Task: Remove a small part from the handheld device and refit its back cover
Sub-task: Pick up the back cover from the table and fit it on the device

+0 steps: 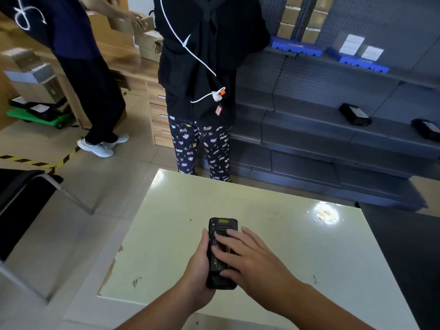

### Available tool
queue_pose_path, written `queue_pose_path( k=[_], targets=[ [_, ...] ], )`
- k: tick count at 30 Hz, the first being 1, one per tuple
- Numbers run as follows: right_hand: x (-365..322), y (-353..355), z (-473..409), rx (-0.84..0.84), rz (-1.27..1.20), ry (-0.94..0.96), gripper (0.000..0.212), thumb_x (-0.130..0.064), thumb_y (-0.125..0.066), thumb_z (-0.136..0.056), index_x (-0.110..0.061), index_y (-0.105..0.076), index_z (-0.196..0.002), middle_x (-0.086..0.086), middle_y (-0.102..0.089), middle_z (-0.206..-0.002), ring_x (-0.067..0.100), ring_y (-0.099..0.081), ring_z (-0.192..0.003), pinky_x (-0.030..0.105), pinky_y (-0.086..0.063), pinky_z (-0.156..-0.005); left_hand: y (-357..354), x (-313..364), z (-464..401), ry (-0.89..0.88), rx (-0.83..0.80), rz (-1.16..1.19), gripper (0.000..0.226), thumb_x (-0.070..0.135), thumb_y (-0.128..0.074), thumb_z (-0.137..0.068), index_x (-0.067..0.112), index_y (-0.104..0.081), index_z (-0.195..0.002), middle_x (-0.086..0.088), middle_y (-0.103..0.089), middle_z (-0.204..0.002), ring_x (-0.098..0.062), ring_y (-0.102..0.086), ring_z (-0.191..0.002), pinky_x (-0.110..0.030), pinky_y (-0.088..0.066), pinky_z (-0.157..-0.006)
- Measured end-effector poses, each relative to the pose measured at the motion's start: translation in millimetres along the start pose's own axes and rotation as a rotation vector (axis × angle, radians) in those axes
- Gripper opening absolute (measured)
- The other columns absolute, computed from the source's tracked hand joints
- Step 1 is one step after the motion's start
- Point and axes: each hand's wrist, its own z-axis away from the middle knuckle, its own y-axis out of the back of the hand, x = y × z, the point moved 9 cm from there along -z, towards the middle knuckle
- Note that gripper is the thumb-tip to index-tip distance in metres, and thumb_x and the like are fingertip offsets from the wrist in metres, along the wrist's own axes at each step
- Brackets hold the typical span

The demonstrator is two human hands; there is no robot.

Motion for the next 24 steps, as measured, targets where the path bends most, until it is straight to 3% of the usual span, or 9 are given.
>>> queue_pose_path(
  k=[3, 5, 8, 13, 21, 24],
  targets=[
    [12, 6, 3, 0.047, -0.121, -0.085, 0.048, -0.057, -0.031, -0.103, -0.048, -0.055, -0.143, -0.007, -0.028, -0.169, 0.018, -0.017, -0.157, 0.042, 0.001, -0.129, 0, 1, -1, 0.0, -0.001, 0.031, 0.074, 0.074, -0.033, -0.095, 0.019, -0.081, -0.111, -0.016, -0.08, -0.112, -0.03, -0.079, -0.085, -0.033, -0.061, -0.057],
    [17, 8, 3, 0.062, -0.11, -0.106, 0.045, -0.057, -0.03, -0.105, -0.051, -0.055, -0.142, -0.005, -0.021, -0.171, 0.018, -0.011, -0.158, 0.045, -0.001, -0.129, -2, 2, -3, -0.005, -0.006, 0.035, 0.074, 0.072, -0.035, -0.096, 0.017, -0.082, -0.108, -0.017, -0.08, -0.113, -0.03, -0.079, -0.089, -0.034, -0.062, -0.059],
    [22, 6, 1, 0.05, -0.077, -0.098, 0.045, -0.057, -0.031, -0.104, -0.051, -0.055, -0.142, -0.003, -0.022, -0.171, 0.02, -0.011, -0.159, 0.052, -0.005, -0.128, -6, 3, -5, -0.014, -0.011, 0.05, 0.07, 0.069, -0.038, -0.097, 0.017, -0.084, -0.102, -0.019, -0.077, -0.119, -0.029, -0.078, -0.089, -0.035, -0.064, -0.062],
    [30, 0, 0, 0.036, -0.118, -0.099, 0.049, -0.058, -0.021, -0.105, -0.055, -0.047, -0.146, -0.003, -0.019, -0.172, 0.018, -0.003, -0.16, 0.056, 0.003, -0.127, -13, 11, -3, -0.042, -0.012, 0.071, 0.071, 0.073, -0.043, -0.092, 0.016, -0.083, -0.105, -0.017, -0.07, -0.131, -0.03, -0.078, -0.092, -0.04, -0.064, -0.062],
    [36, 3, -2, 0.08, -0.183, -0.065, 0.048, -0.058, -0.024, -0.106, -0.053, -0.047, -0.148, -0.003, -0.023, -0.171, 0.016, -0.01, -0.16, 0.051, 0.001, -0.129, -15, 17, -6, -0.028, -0.015, -0.004, 0.079, 0.08, -0.039, -0.087, 0.017, -0.082, -0.108, -0.012, -0.079, -0.118, -0.027, -0.078, -0.091, -0.036, -0.063, -0.063],
    [34, -4, -4, 0.09, -0.33, -0.036, 0.048, -0.061, -0.027, -0.105, -0.055, -0.044, -0.148, -0.012, -0.019, -0.171, 0.007, -0.005, -0.158, 0.037, 0.004, -0.129, -12, 12, -6, -0.024, 0.006, -0.018, 0.079, 0.08, -0.039, -0.087, 0.018, -0.08, -0.112, -0.014, -0.079, -0.115, -0.03, -0.078, -0.091, -0.038, -0.063, -0.063]
  ],
)
